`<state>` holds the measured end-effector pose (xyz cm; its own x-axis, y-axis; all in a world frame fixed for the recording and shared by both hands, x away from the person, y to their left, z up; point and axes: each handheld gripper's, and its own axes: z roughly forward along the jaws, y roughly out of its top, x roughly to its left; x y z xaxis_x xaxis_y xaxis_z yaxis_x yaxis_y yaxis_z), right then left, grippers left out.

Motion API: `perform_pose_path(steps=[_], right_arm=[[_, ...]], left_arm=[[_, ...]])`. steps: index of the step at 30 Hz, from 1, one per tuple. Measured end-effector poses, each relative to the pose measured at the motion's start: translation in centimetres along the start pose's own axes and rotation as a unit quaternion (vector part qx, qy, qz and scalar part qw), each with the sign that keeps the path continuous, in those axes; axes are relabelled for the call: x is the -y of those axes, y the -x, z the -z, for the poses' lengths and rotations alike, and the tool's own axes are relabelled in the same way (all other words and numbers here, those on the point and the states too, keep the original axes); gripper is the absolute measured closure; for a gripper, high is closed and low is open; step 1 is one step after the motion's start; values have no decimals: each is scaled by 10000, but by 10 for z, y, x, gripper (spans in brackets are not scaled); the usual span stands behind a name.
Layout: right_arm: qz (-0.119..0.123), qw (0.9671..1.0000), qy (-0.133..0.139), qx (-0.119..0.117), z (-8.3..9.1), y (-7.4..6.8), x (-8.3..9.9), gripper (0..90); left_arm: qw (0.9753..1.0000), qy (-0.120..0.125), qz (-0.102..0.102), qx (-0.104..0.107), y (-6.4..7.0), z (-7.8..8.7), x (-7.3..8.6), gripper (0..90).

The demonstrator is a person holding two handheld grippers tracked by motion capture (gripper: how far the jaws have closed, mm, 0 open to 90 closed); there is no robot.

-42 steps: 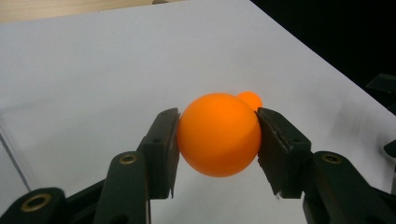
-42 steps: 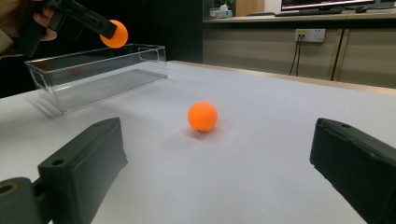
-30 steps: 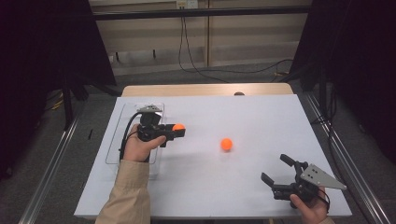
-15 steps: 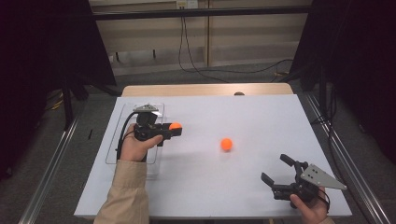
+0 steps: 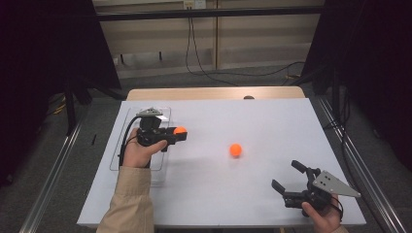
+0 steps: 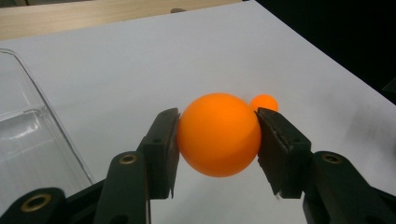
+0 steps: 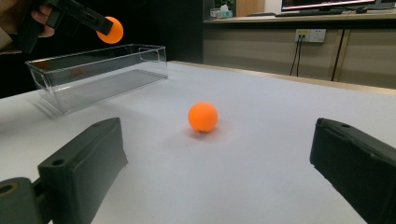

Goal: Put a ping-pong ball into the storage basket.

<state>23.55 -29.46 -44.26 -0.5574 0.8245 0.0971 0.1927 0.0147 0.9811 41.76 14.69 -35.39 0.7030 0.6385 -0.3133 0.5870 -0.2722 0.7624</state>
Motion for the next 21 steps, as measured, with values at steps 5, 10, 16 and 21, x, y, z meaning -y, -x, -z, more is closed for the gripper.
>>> perform_pose_path(steps=[5, 10, 16, 21], right_arm=[[-9, 10000, -1, 0, 0, 0, 0, 25], [-12, 10000, 1, 0, 0, 0, 0, 25], [-13, 10000, 5, 3, 0, 0, 0, 25], [-2, 10000, 3, 2, 0, 0, 0, 25]], left_arm=[[10000, 23, 2, -31, -2, 3, 0, 510], [9999, 64, -6, -79, -4, 5, 0, 510], [9999, 71, -32, -135, -6, 7, 1, 510], [9998, 91, -33, -170, -8, 10, 1, 510]])
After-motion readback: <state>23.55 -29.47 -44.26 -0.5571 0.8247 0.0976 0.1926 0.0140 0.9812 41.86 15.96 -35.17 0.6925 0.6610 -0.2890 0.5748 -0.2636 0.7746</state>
